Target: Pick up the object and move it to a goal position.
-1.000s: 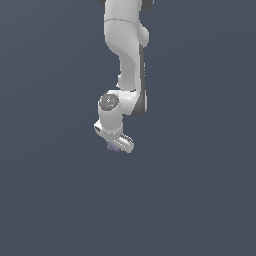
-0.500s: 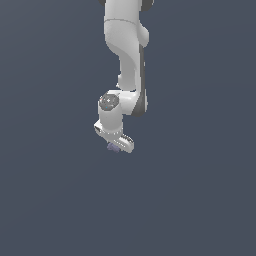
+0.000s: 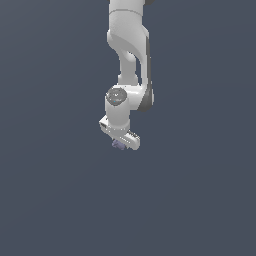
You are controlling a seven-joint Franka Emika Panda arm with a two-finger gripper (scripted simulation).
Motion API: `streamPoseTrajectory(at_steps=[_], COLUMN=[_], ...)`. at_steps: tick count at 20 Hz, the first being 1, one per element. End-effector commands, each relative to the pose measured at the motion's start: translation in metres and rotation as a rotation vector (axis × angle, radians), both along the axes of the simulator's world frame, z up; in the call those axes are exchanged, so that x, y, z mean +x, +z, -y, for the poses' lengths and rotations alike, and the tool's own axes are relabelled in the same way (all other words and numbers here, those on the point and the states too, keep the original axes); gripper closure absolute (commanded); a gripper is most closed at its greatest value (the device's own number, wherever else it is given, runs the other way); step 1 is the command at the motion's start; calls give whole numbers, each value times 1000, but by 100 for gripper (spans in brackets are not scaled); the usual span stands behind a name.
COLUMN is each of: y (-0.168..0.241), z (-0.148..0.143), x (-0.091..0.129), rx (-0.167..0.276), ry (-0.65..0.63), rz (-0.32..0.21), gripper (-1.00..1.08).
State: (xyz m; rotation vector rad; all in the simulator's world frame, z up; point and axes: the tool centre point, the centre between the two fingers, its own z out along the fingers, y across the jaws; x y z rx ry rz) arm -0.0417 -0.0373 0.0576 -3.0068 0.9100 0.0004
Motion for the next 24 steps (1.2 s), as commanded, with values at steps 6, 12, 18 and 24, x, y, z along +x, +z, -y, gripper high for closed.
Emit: streamPoseTrajectory(at_steps=[6, 12, 18, 24], y=[47, 96, 145, 187], z=[-59, -121, -182, -235], x=[-5, -11, -15, -17], rx=[-1, -2, -3, -2], ry=[1, 0, 0, 0], rz=[1, 1, 1, 1], gripper=[108, 108, 108, 108])
